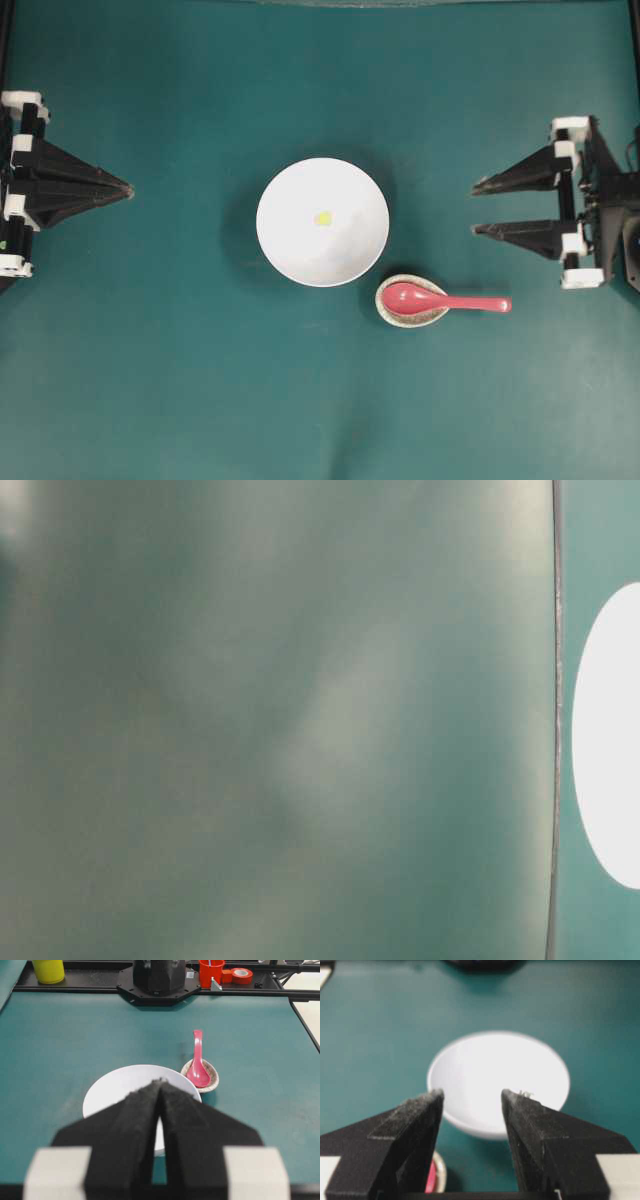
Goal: Scoop the yellow hexagonal prism block from the bowl with a spoon using the right arm.
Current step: 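Move the right gripper toward the pink spoon on the spoon rest, then close the right gripper on the pink spoon's handle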
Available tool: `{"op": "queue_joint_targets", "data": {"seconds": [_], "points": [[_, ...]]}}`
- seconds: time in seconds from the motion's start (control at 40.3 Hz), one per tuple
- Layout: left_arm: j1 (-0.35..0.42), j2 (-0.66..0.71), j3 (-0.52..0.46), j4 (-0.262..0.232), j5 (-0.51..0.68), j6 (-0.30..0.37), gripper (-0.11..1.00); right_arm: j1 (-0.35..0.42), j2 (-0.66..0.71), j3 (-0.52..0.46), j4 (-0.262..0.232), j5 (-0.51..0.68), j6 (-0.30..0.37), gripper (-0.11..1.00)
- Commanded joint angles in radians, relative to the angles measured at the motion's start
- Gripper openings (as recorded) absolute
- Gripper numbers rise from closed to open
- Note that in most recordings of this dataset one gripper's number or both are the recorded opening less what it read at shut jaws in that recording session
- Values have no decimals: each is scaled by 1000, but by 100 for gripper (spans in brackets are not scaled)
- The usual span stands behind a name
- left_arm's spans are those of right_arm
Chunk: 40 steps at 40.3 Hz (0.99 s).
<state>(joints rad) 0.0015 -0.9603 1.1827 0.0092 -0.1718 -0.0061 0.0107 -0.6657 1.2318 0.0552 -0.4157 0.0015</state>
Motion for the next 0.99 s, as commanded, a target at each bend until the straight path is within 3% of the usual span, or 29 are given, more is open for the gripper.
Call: {"op": "queue_joint_targets", "data": {"seconds": [0.0,0.397,0.694,0.967], "points": [[2,6,-20,3,-6,0,1,20,31,6,9,-83,5,55],[2,6,-21,3,-12,0,1,104,196,92,87,-321,44,56],[2,6,-21,3,-14,2,1,244,383,150,235,-621,46,57],[2,8,-21,3,-14,3,1,399,598,137,371,-813,46,57]]}}
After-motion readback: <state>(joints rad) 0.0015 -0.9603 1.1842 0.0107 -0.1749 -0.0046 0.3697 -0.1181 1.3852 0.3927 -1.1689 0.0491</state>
